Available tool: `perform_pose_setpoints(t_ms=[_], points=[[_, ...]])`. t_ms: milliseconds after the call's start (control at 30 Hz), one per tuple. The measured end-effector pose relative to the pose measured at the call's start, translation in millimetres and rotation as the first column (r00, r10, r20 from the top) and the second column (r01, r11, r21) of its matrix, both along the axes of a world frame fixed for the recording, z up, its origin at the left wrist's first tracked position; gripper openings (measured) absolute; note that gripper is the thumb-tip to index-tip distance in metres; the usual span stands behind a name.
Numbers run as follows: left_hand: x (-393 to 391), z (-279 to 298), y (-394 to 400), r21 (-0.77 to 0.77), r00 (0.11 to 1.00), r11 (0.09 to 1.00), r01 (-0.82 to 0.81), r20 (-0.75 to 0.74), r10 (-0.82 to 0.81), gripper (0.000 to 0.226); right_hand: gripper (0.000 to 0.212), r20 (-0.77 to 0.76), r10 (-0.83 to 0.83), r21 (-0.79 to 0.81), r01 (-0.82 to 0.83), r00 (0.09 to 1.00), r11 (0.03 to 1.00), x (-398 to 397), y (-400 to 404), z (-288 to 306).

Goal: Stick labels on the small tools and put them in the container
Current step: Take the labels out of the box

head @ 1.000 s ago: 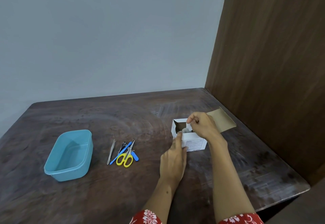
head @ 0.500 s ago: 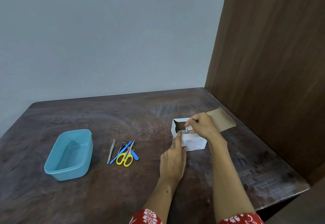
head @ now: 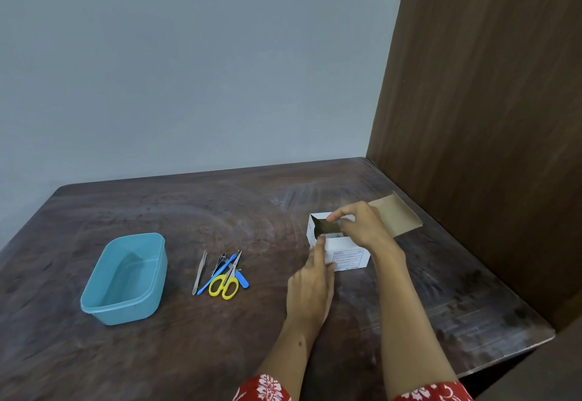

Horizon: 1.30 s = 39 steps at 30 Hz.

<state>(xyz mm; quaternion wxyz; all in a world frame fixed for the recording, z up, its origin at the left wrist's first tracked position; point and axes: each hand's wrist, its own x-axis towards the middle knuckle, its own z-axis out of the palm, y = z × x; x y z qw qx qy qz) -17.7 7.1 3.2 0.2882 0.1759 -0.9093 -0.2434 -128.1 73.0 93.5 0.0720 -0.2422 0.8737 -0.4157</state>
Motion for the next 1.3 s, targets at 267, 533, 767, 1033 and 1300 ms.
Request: perform_pose_setpoints(t_ms=[267, 533, 767, 1033, 1300], points=[[-1, -3, 0, 0.132, 1.000, 0.991, 0.013, -0.009, -0.012, 0.065, 0.039, -0.188, -0.392, -0.251, 0.342, 0.901, 0.906, -4, 15, 5], [-4, -6, -4, 0.133, 0.997, 0.989, 0.057, 0.038, -0.063, 0.058, 0.037, 0.542, -0.662, -0.538, 0.819, 0.518, 0.200, -8, 40, -16], [-1, -3, -2, 0.084, 0.998, 0.994, 0.065, 0.021, -0.067, 0.053, 0.021, 0.489, -0.548, -0.703, 0.678, 0.679, 0.213, 16, 15, -6], [-3, -5, -3, 0.095, 0.997, 0.994, 0.058, 0.052, -0.063, 0.052, 0.006, 0.040, -0.535, -0.697, 0.408, 0.844, 0.589, 43, -9, -23], [-2, -5, -3, 0.124, 0.994, 0.987, 0.105, 0.004, -0.106, 0.049, 0.013, -0.285, -0.432, -0.390, 0.307, 0.856, 0.868, 40, -17, -37]])
